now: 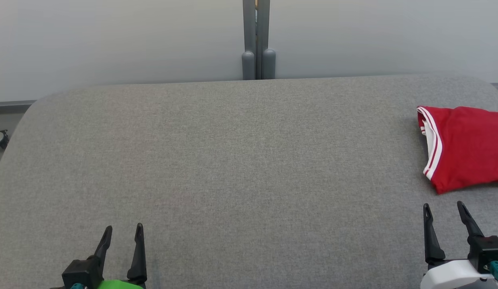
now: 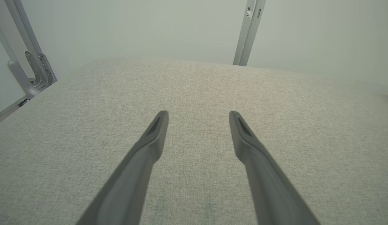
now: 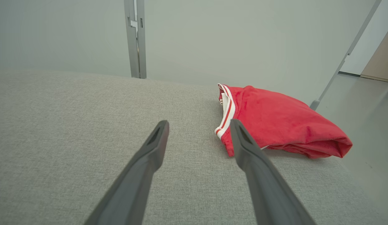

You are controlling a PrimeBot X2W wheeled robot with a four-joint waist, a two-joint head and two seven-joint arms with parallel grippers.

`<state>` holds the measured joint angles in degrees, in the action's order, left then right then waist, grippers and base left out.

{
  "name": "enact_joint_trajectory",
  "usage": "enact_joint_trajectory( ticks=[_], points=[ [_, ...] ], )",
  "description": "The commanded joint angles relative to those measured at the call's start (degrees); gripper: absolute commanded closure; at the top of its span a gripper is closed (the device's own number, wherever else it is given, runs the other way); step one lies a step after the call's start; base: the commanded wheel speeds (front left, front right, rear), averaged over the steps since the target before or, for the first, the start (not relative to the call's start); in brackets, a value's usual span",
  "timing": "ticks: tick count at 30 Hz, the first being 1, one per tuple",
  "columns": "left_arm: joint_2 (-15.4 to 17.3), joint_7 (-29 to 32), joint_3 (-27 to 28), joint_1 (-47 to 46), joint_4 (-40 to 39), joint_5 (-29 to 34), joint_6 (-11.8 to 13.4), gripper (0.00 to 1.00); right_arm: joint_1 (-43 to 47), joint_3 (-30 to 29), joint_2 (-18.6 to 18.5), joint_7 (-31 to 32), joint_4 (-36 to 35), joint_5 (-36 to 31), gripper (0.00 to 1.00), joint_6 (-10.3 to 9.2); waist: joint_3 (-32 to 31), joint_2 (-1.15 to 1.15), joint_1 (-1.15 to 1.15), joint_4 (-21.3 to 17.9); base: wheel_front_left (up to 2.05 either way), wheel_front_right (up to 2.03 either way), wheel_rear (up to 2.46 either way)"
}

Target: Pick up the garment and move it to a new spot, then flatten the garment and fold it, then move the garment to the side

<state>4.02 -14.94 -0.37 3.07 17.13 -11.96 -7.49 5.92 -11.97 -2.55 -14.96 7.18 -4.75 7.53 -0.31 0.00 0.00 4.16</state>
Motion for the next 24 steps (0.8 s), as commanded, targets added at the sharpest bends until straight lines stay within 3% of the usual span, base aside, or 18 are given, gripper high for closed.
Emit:
enact_joint_trajectory(
  ticks=[1,5,6,12,24],
  points=[
    [0.05,-0.12,0.08,-0.59,-0.86,0.04,0.01,0.0,-0.41,-0.09,-0.43,-0.06,-0.85,-0.03,0.0,-0.01,0.01,0.0,0.0,-0.07,0.0,0.0,0.0],
    [0.0,-0.13,0.14,-0.62,-0.91,0.17,0.03,0.0,-0.49,-0.04,-0.44,-0.06,-0.87,-0.06,0.0,-0.02,0.04,0.0,0.0,-0.21,0.0,0.0,0.0],
    [-0.03,0.0,0.03,0.0,0.11,-0.02,0.0,1.0,-0.03,0.0,0.03,0.0,0.2,0.02,1.0,0.0,0.04,0.0,0.0,-0.2,0.0,0.0,0.0],
    [-0.2,0.63,0.15,0.6,2.8,-0.91,0.0,1.0,-0.33,-0.18,0.72,0.75,3.5,1.08,1.0,0.0,0.05,0.0,0.0,-0.25,0.0,0.0,0.0],
    [-0.32,3.79,1.24,-1.03,1.93,-12.74,0.0,1.0,-2.28,0.52,0.53,4.02,4.07,15.42,1.0,-0.01,0.08,0.0,0.0,-0.59,0.0,0.0,0.0]
  ],
)
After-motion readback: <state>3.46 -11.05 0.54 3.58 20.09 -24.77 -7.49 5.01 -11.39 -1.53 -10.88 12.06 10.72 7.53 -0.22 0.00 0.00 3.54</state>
